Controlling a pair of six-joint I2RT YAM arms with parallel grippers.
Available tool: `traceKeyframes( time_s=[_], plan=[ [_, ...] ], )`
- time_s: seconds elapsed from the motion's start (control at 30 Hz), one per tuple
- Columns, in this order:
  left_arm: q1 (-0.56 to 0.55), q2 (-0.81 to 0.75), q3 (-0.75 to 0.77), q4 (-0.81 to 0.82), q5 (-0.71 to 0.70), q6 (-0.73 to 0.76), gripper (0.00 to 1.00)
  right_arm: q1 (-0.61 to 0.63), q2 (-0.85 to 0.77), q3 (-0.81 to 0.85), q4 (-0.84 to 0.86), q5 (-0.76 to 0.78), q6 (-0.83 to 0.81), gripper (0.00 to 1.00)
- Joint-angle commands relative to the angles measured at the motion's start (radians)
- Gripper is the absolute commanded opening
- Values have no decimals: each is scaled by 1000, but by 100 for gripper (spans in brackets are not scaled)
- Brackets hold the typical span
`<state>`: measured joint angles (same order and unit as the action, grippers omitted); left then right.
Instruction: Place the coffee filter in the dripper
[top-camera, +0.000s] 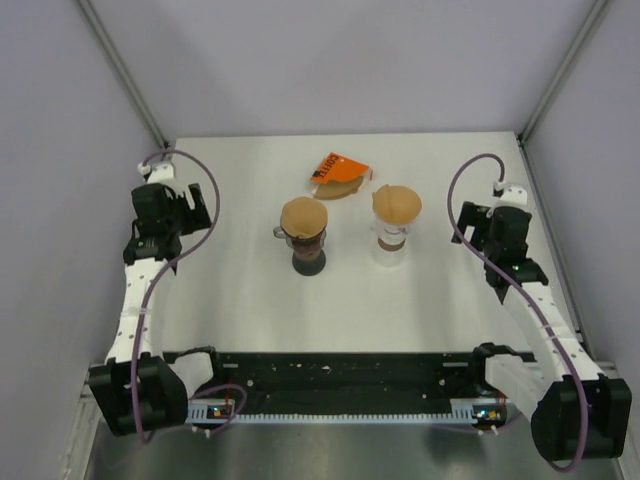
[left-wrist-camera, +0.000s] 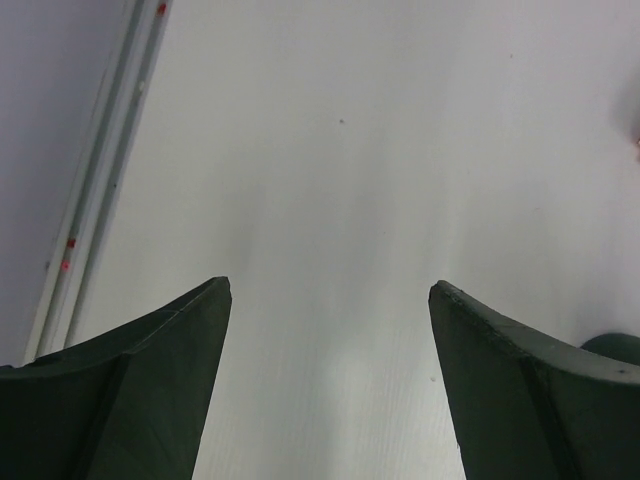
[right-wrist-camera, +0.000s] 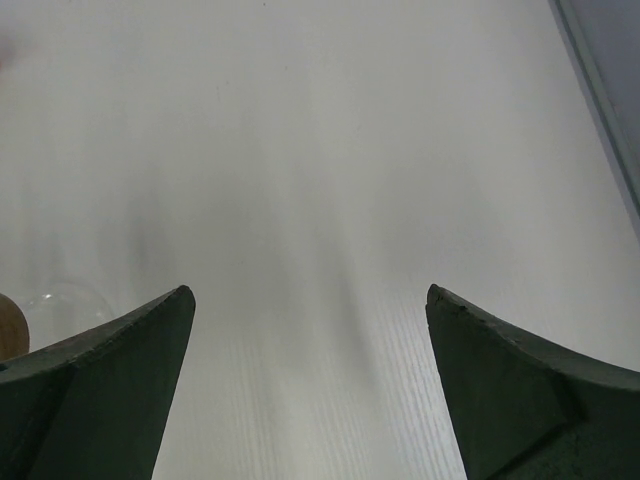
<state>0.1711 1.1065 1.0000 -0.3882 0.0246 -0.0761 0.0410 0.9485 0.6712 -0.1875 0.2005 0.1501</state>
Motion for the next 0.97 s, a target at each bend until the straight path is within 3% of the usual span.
traceKeyframes(
  time_s=[0.0,0.23,0.93],
  plan=[
    [2,-80,-194,276,57,9,86,-7,-43,-106,230,-18,19,99],
    [2,-151,-497,662,8,-59,87,-7,-28,-226,365,-29,31,99],
    [1,29,-587,916,69,-152,90,-7,-14,-473,812,-9,-29,99]
  ],
)
